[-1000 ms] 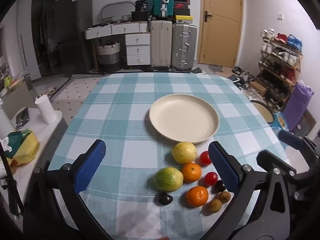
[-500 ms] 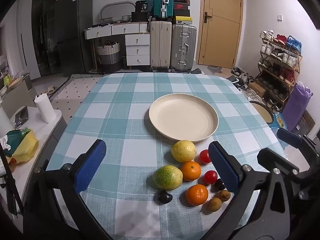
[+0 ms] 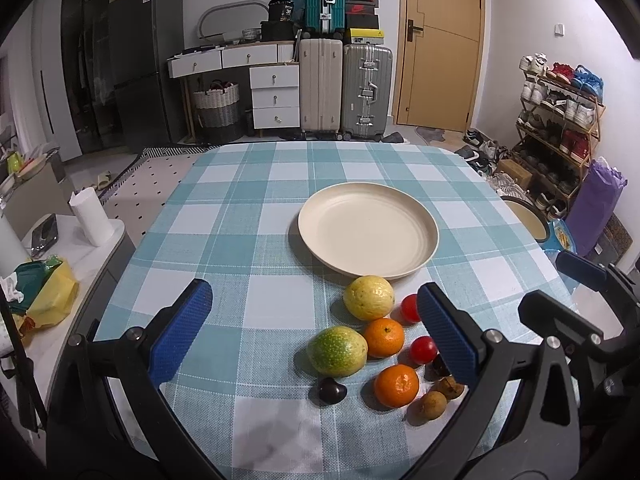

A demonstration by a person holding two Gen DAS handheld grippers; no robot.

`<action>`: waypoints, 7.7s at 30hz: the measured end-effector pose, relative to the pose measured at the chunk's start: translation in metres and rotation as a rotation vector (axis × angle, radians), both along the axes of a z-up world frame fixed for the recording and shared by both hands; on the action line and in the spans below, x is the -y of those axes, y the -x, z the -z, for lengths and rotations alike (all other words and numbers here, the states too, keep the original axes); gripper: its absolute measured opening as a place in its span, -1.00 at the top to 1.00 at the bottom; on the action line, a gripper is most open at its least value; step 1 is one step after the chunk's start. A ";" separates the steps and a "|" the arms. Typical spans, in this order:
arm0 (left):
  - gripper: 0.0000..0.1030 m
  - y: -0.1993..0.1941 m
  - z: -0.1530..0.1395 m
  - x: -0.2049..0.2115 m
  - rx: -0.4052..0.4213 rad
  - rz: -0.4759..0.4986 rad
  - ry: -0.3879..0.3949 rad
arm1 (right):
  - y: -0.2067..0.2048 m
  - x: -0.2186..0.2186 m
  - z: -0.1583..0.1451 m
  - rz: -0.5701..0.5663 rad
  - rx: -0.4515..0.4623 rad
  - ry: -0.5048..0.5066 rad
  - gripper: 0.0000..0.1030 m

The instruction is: Organize fruits

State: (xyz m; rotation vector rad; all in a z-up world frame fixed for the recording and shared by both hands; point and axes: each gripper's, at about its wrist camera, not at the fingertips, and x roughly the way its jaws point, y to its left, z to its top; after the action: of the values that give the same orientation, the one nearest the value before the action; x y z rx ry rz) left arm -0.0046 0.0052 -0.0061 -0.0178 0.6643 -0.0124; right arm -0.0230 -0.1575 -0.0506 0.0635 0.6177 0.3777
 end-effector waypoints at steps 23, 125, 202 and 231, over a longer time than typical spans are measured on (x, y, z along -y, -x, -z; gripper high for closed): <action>-0.99 -0.004 0.011 0.006 -0.013 -0.003 -0.010 | -0.002 0.004 0.003 0.003 -0.008 -0.014 -0.99; 0.00 -0.087 0.131 -0.084 -0.386 0.255 0.601 | -0.094 -0.055 0.073 -0.121 -0.274 -0.003 -0.99; 0.00 -0.221 0.065 -0.047 -0.320 0.261 0.538 | -0.180 -0.027 0.039 -0.194 -0.213 -0.115 0.05; 0.00 -0.335 0.124 -0.010 -0.427 0.227 0.560 | -0.282 -0.014 0.097 -0.132 -0.273 -0.113 0.05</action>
State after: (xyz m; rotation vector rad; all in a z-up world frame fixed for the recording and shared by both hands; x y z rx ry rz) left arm 0.3302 0.0156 -0.1298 -0.4959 1.0697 -0.4228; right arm 0.2588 -0.1438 -0.1474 0.1851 0.8728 0.5373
